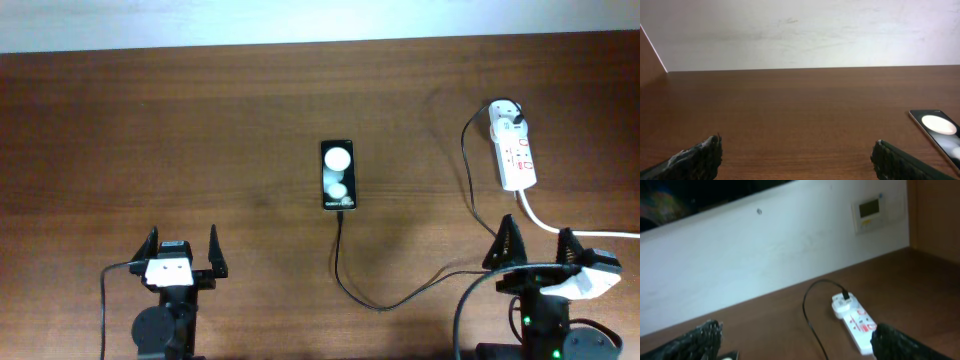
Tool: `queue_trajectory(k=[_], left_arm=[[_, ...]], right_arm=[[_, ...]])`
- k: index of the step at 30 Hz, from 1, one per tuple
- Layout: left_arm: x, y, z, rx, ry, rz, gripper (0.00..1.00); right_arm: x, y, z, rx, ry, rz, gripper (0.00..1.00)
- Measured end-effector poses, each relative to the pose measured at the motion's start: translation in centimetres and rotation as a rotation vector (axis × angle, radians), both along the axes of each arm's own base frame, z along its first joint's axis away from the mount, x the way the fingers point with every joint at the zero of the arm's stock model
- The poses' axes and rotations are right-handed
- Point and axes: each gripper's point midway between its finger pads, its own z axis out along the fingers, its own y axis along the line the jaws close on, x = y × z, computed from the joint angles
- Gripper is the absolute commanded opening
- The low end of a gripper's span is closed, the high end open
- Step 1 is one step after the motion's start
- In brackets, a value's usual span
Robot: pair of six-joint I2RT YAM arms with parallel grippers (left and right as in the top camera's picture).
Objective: Plug charger to phone and switch on socket
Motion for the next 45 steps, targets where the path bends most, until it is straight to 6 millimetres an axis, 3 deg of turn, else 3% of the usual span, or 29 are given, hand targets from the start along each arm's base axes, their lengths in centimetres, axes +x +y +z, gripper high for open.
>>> queue_trajectory(k=[10, 13, 24, 36, 45], left_arm=[[0.0, 0.0, 0.0, 0.0, 0.0, 0.0, 0.99], [0.0, 0.0, 0.0, 0.0, 0.0, 0.0, 0.99], [0.0, 0.0, 0.0, 0.0, 0.0, 0.0, 0.99], [0.0, 0.0, 0.0, 0.0, 0.0, 0.0, 0.99], [0.0, 0.0, 0.0, 0.0, 0.0, 0.0, 0.99]], right_arm=[[3.9, 1.5, -4.4, -0.013, -0.101, 0.105, 0.99], [4.3, 1.9, -5.0, -0.019, -0.128, 0.132, 0.99], [4.8, 1.1, -11.1, 0.007, 0.055, 0.087, 0.99], [4.8, 1.2, -11.3, -0.246, 0.089, 0.097, 0.99], [4.9, 2.1, -11.3, -0.325, 0.091, 0.134, 0.99]])
